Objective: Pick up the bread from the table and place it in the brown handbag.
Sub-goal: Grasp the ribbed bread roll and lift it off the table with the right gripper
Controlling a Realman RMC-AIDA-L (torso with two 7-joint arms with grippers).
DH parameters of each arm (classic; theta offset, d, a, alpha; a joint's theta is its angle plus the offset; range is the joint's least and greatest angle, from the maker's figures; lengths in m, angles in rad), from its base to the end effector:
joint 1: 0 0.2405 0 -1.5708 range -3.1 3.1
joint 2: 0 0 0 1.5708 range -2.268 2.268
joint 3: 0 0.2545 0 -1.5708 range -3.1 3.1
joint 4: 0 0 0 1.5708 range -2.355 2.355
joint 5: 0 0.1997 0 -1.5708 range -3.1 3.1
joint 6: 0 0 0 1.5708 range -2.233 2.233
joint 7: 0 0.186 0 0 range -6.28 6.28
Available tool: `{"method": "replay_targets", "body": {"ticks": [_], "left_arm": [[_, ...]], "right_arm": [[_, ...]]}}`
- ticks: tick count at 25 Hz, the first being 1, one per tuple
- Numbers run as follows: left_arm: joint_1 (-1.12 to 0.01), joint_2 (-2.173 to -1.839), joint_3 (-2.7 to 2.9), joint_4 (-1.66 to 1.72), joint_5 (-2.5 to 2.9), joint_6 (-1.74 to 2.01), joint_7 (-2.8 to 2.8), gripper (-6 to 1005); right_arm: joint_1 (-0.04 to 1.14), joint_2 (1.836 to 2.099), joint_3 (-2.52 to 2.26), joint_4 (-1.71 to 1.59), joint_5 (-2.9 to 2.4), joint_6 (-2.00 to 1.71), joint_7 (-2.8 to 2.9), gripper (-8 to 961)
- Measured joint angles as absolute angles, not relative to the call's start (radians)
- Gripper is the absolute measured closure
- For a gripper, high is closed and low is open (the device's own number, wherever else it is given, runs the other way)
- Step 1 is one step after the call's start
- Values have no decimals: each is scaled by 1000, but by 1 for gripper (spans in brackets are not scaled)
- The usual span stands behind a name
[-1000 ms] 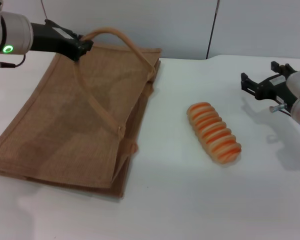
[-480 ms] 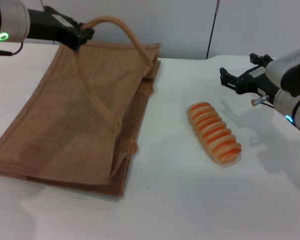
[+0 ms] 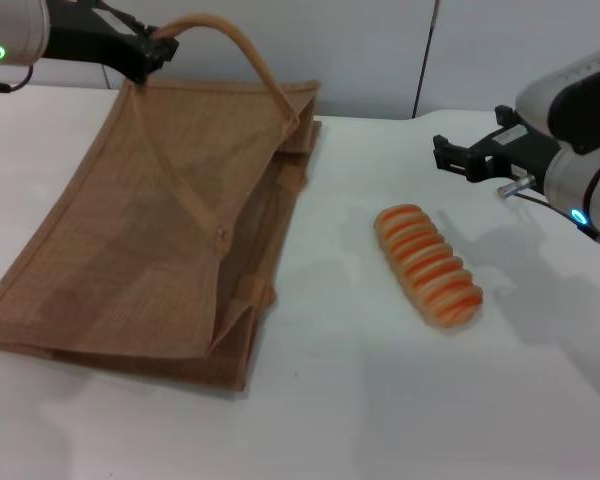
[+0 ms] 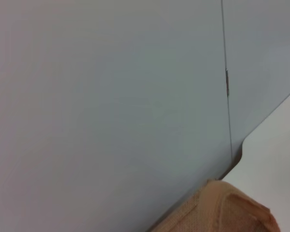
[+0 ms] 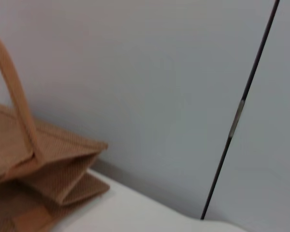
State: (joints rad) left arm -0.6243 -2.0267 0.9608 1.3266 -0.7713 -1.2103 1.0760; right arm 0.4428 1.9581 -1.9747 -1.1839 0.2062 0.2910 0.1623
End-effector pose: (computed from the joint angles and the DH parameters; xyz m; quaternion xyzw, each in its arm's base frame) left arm -0.1818 0.4462 0.0745 -0.9066 -0.1839 -0.0339 0.3782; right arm 0.1967 0.4246 -0.0572 -0.8507 0.2467 0.0748 0.4581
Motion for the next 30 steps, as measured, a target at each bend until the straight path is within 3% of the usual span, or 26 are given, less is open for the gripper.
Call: {"method": "replay_targets", "body": {"ticks": [8,15,18,21,30], "left_arm": [[-627,-2025,944,1358,-765,-1229,1072,875],[-628,-2026,940,1358,-761,-1236,1072,875],[-634,-2026,940,1358,-754,-1243,1072,875],[-637,-2027,940,1358,-745,-1243,1072,875],[-644,-2027,942,1359,-735,-1244,1072,874]], "right_arm": [[440,1958,-1953,-1313,366,519,-17,72],[439,1978,-1866,-1326,617,639,-280,70],[445,2004,-1823,-1330,628,726,-335,69],[447,2014,-1798,-1330,629,765,-358,68],[449,2017,-1751,-1340,634,866,-372,68]]}}
